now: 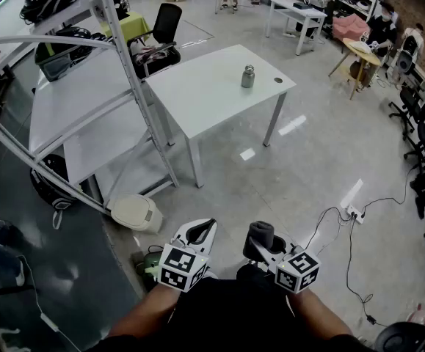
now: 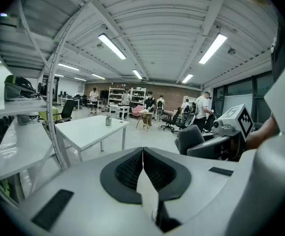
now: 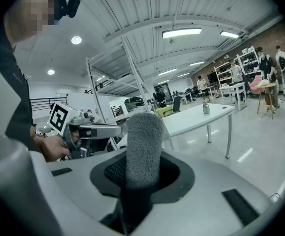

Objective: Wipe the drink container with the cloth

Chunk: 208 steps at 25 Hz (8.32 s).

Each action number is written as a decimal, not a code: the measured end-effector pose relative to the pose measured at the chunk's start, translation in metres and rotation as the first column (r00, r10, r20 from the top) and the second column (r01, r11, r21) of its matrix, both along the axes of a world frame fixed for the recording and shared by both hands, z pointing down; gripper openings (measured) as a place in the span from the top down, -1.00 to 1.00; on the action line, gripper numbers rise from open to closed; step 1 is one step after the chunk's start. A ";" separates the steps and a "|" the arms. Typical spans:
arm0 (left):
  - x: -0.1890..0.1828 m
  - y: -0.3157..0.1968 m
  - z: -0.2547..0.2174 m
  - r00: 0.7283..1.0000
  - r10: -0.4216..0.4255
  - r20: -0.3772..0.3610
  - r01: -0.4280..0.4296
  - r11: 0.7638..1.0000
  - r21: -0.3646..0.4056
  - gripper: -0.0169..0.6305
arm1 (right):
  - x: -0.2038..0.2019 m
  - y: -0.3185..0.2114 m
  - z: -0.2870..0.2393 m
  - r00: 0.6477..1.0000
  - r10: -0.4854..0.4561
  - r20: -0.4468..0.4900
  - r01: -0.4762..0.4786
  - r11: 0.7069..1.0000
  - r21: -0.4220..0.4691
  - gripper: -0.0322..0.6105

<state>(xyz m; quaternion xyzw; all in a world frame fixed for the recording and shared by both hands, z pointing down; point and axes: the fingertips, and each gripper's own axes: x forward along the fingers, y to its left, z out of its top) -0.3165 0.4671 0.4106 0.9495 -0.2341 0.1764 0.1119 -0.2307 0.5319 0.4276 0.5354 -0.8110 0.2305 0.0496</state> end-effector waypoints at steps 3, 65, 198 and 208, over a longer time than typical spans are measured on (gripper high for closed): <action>-0.002 0.000 0.001 1.000 -0.006 -0.002 0.006 1.000 -0.002 0.90 | 0.000 -0.001 0.003 1.000 0.001 0.001 -0.001 1.000 -0.003 0.55; 0.191 -0.126 -0.004 0.997 -0.075 -0.029 0.074 0.997 -0.030 0.90 | 0.215 -0.136 -0.010 0.998 0.048 0.042 -0.050 0.997 0.052 0.55; 0.316 -0.637 0.038 0.957 -0.289 0.015 0.289 0.947 -0.142 0.90 | 0.369 -0.787 0.075 0.124 -0.433 -0.893 0.456 0.824 -0.336 0.54; 0.319 -0.631 0.036 0.965 -0.262 0.019 0.262 0.956 -0.135 0.90 | 0.368 -0.773 0.070 0.131 -0.413 -0.901 0.445 0.837 -0.319 0.54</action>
